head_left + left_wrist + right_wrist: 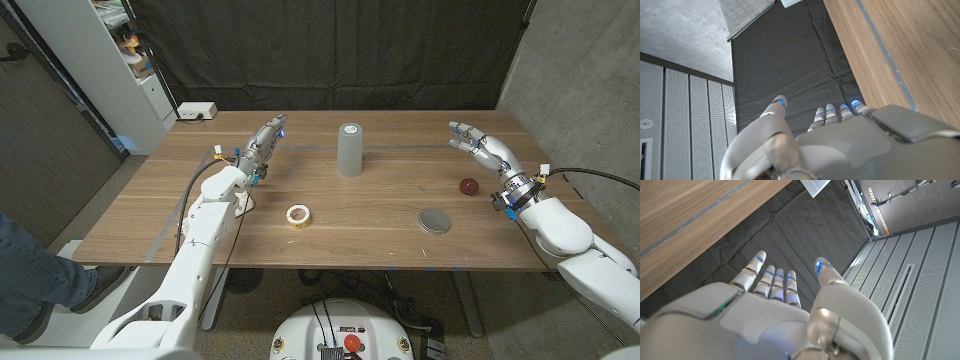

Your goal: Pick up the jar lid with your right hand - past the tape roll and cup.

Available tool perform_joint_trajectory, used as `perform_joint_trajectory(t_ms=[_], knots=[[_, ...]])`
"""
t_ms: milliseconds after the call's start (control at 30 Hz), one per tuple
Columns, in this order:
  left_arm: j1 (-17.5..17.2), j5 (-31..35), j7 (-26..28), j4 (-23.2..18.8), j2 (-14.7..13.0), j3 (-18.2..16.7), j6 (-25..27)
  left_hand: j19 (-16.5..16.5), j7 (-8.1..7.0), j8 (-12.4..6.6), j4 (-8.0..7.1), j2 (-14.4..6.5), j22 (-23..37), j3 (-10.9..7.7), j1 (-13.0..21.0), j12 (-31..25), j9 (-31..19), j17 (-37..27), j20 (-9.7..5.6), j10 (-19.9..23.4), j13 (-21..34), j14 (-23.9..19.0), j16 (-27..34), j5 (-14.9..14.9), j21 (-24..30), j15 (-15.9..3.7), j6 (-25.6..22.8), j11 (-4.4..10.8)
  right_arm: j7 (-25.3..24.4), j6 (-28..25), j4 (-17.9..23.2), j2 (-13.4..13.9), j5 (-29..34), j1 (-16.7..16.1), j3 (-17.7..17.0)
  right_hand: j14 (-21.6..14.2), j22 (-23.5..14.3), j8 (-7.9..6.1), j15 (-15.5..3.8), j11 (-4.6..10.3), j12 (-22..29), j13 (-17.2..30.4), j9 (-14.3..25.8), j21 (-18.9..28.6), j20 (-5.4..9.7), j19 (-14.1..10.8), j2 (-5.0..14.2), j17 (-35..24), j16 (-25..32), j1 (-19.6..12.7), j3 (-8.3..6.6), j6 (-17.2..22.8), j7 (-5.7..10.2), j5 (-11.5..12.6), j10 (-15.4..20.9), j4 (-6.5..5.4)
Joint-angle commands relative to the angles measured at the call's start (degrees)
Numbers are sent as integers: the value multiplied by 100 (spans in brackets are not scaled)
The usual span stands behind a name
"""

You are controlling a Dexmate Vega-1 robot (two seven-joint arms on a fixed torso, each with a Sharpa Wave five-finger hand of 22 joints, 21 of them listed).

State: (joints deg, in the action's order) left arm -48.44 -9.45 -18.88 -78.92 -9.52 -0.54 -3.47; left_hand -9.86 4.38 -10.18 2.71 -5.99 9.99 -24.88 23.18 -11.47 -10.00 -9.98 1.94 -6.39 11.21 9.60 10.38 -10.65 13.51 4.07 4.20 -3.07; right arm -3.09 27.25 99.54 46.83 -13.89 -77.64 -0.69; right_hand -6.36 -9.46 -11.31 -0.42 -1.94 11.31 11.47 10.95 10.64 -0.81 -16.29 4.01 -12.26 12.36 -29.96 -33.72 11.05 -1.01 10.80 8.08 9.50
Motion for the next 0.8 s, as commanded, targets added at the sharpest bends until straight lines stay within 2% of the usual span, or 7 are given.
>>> perform_joint_trajectory(t_ms=[33, 800], knots=[[127, -9, -54, 187, -8, 13, -39, -160, 13, -38, 32, -41, 34, -2, 11, -36, -20, -18, 28, -56, -6, 48, 14, -17, -34, -6, 32, 6, -92, -93, 177, -1, 418, -85, -80, -3, -18, -9, -1, 22, -1, 6, 3, -13, 6, 16, -40, 8, -28, -30, -39, 14, 35, 23, 1, 19], [291, -20, -133, 514, 3, 16, -139, -155, 19, -42, 60, -54, 35, -3, 7, -39, -20, -18, 31, -59, -6, 54, 14, -20, -58, -2, 25, -1, -80, -182, 357, 0, 858, -104, -108, -16, -18, -12, 0, 35, 9, 4, 4, -10, 5, 38, -85, 18, -31, -55, -55, 25, 41, 15, 23, 23]])
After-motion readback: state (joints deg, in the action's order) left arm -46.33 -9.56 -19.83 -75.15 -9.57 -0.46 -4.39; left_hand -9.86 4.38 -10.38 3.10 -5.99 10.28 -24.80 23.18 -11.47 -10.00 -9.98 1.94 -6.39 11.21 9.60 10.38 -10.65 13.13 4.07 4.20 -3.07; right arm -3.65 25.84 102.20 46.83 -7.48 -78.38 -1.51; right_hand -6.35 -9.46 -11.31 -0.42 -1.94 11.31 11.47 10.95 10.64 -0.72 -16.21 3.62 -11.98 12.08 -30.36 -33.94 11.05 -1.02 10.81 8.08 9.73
